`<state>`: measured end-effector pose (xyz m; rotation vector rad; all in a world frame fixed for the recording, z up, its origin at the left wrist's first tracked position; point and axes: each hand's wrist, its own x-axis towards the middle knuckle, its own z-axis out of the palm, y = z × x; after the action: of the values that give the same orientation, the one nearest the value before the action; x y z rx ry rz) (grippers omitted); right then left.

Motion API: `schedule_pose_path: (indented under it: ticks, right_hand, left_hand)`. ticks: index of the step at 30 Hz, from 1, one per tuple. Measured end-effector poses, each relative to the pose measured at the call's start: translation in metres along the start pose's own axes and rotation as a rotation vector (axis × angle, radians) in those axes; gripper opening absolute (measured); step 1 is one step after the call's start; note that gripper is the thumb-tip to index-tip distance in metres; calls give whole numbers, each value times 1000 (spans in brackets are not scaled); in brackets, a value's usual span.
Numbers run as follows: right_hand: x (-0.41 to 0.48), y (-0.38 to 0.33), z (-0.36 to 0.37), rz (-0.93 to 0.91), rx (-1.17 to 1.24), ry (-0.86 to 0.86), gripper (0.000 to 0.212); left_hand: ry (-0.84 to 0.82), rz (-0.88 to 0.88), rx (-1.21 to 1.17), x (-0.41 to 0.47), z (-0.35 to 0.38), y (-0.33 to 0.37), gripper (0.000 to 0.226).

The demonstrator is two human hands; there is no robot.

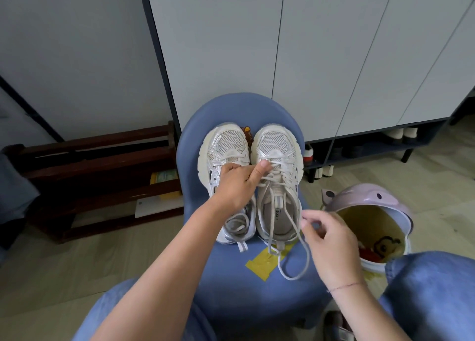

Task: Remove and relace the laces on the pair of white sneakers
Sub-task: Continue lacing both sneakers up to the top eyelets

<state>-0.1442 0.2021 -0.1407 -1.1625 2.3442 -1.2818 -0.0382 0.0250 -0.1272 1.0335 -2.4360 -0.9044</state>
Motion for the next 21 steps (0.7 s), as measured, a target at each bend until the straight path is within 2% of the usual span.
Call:
schedule_pose_path:
  ticks: [4, 6, 8, 12, 21]
  right_hand:
    - [10, -27, 24, 263, 410, -258, 15]
    - [15, -32, 39, 405, 606, -296, 13]
    - [18, -33, 47, 467, 725, -259, 12]
    - [13, -21, 46, 312, 468, -156, 22]
    - [-26, 4, 31, 110, 152, -236, 23]
  left_hand:
    - [7, 9, 4, -1, 0, 1, 77]
    - [7, 6, 3, -3, -2, 5, 74]
    - [8, 0, 8, -4, -3, 6, 64]
    - [8, 4, -2, -5, -3, 5, 59]
    - [7, -10, 29, -5, -3, 7, 55]
